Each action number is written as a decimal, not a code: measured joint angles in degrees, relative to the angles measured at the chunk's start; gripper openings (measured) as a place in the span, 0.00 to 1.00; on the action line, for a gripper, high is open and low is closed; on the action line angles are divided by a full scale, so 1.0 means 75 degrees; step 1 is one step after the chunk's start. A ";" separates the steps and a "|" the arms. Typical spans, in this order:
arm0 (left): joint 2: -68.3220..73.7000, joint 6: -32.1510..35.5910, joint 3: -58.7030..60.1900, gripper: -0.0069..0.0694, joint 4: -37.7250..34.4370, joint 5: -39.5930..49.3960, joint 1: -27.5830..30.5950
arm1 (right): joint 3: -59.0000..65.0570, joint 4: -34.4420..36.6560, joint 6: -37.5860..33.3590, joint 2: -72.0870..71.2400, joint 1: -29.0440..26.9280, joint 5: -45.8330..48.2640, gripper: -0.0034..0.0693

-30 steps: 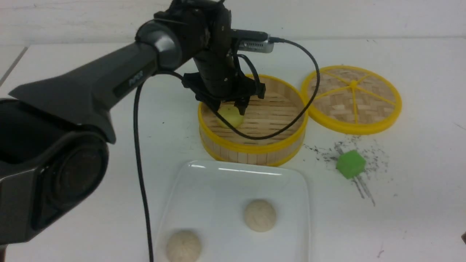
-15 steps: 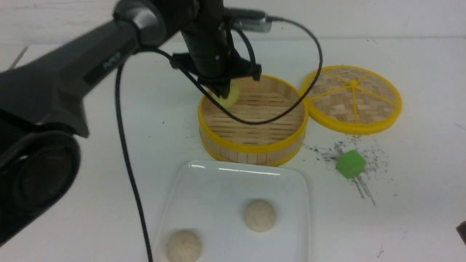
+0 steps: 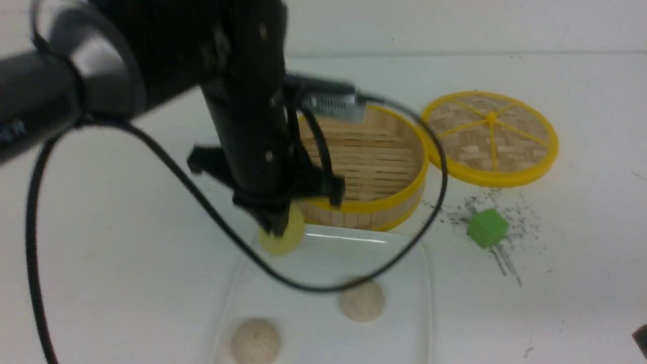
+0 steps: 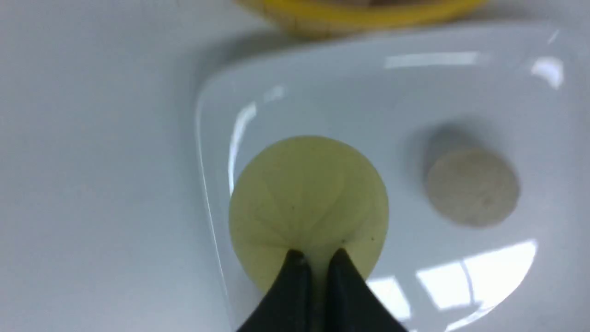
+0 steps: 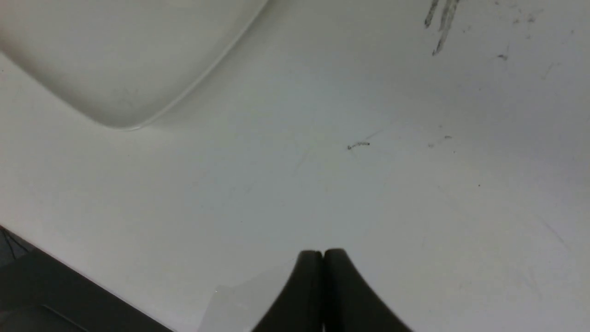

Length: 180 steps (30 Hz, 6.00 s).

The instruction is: Put the steamed buns into the plate on the white tablecloth.

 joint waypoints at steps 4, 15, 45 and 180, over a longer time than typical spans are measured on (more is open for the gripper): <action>0.0318 -0.0424 0.1066 0.17 0.0021 -0.1141 -0.0511 | 0.0029 -0.0034 0.0000 -0.0060 0.0000 0.0027 0.07; 0.0810 -0.1109 0.1153 0.52 0.0019 -0.1757 -0.0573 | 0.0029 -0.0632 0.0006 -0.2479 0.0000 0.1157 0.09; -0.0269 -0.1013 0.0171 0.09 0.0581 -0.1720 -0.0603 | 0.3615 -0.0676 0.0656 -0.5854 -0.0006 -0.5182 0.03; -1.3398 0.0833 1.1363 0.17 0.0721 -0.6123 0.4989 | 0.6132 -0.1198 0.0656 -0.6244 -0.3807 -0.5301 0.21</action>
